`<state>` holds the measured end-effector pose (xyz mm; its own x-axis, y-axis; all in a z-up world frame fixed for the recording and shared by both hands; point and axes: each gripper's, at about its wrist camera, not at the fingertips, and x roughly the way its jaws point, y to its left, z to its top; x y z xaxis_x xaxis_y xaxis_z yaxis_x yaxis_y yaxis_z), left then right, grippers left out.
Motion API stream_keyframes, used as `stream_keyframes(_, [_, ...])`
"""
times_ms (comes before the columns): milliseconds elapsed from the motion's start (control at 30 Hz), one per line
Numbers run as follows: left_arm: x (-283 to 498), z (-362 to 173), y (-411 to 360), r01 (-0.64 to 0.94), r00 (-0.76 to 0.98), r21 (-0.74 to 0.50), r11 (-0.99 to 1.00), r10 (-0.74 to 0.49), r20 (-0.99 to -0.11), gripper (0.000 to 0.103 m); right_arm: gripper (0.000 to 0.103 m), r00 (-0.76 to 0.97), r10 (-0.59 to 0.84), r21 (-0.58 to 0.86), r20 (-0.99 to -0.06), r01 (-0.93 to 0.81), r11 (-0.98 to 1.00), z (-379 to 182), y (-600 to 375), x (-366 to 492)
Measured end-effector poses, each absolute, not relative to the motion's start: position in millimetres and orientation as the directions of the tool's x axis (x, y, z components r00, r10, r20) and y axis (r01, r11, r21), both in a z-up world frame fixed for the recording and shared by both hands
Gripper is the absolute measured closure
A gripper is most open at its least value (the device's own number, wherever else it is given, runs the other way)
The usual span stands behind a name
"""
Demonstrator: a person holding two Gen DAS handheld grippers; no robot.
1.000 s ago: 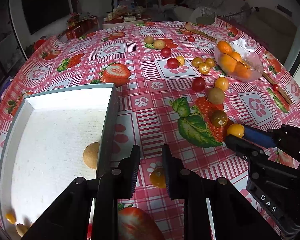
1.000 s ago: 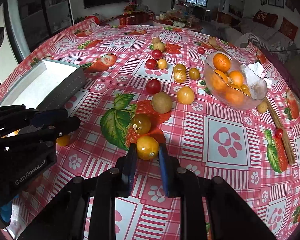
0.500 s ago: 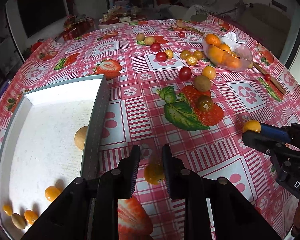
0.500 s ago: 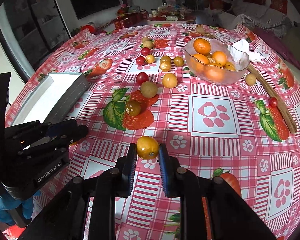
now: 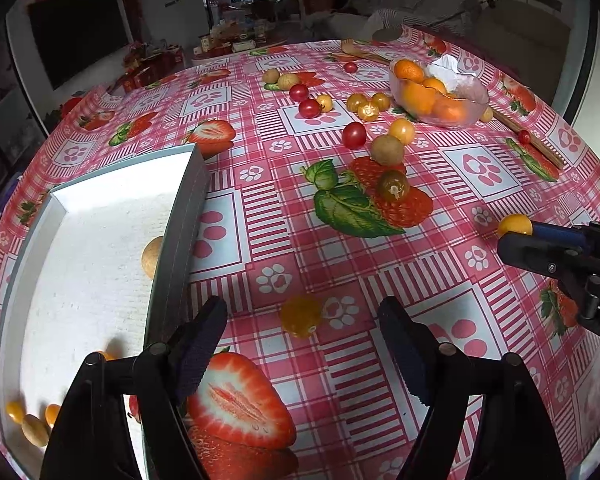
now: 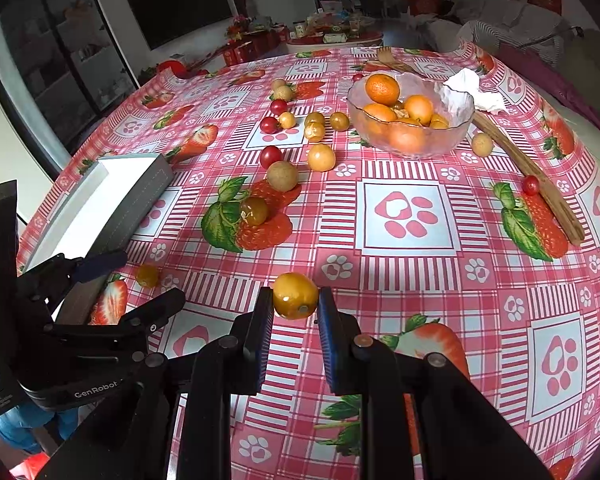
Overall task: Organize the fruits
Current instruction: 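Carry both held yellow tomatoes over the white tray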
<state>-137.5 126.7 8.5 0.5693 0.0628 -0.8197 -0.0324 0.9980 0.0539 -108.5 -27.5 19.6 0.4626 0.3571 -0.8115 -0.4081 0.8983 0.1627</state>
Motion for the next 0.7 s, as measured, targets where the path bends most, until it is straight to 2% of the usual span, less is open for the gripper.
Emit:
stream_keyframes(67, [-137,10,124,-0.021,0.566,0.018,1.0,0.027,-0.824,0.062,0.079,0.462,0.355,0.164,-0.813,-0.404,0.9,20,-29,-110])
stream_keyframes(100, [-137,11,122,-0.012,0.564,0.012,1.0,0.016,-0.825,0.068,0.079,0.462,0.355,0.165,-0.813,-0.401,0.901,20,-30,-111])
stream_keyframes(133, [-138,11,119,-0.001,0.563,0.017,1.0,0.015,-0.826,0.079,0.079,0.463,0.354,0.166,-0.813,-0.399,0.902,21,-30,-112])
stream_keyframes(167, [-139,11,115,0.009,0.563,0.026,1.0,0.017,-0.826,0.083,0.079,0.463,0.354,0.166,-0.813,-0.398,0.902,21,-31,-113])
stream_keyframes(533, [-170,36,122,0.029,0.585,-0.075,0.997,-0.078,-0.807,0.083,0.079,0.46,0.358,0.169,-0.813,-0.402,0.9,37,-28,-129])
stream_keyframes(700, [-184,62,150,0.001,0.617,-0.086,0.996,-0.068,-0.784,0.083,0.079,0.45,0.374,0.173,-0.811,-0.425,0.888,50,-14,-136])
